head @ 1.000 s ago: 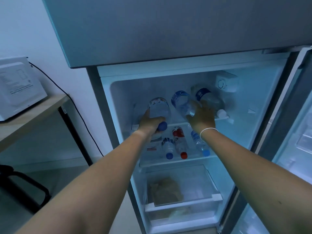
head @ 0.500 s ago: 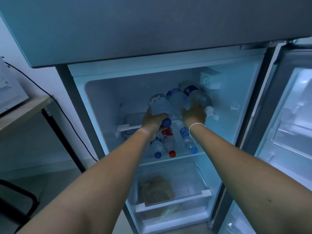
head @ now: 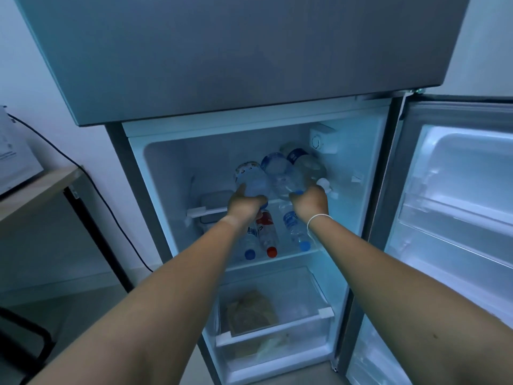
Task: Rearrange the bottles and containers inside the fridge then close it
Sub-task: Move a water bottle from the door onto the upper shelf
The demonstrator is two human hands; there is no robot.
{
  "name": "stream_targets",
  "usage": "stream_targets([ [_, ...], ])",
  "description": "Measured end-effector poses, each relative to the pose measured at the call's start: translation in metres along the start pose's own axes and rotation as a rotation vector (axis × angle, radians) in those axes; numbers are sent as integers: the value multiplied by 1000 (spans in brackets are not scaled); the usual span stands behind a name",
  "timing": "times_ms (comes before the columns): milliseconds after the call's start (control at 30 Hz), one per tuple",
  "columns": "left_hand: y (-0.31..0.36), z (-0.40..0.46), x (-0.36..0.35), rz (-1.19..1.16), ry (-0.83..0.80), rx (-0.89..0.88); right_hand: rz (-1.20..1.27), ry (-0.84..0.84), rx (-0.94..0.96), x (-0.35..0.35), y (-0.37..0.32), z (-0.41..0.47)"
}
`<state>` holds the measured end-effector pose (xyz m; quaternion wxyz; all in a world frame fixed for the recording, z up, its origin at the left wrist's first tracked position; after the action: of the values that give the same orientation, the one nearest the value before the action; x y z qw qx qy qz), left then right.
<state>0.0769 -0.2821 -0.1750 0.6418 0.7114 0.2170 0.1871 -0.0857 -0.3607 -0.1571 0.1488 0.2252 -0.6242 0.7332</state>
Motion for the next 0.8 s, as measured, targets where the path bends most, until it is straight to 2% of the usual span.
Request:
stream_targets([
  [167, 4, -35, -2, 71, 7, -56, -100, 4, 33, 23, 5, -36],
  [367, -23, -91, -34, 85, -96, 5, -193, 6, -4, 56, 45, -97],
  [567, -56, -141, -70, 111, -178, 30, -400, -91, 56, 77, 91, -156],
  [667, -64, -159, -85, 141, -230, 24, -590, -176, 99, 85, 116, -180],
  [800, -63, -166, -86, 219, -241, -21, -997, -290, 147, 91, 151, -201],
])
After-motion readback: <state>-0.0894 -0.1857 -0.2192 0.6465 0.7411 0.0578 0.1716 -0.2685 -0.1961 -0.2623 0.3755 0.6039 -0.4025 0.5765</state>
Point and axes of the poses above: each hand's wrist, its own z-axis towards the middle knuckle, its own x-axis out of the back of the hand, y = z × x, the point moved 10 cm from there along z, towards the middle knuckle, and after that the axes turned 8 degrees about -z, right-handed, at the moved point
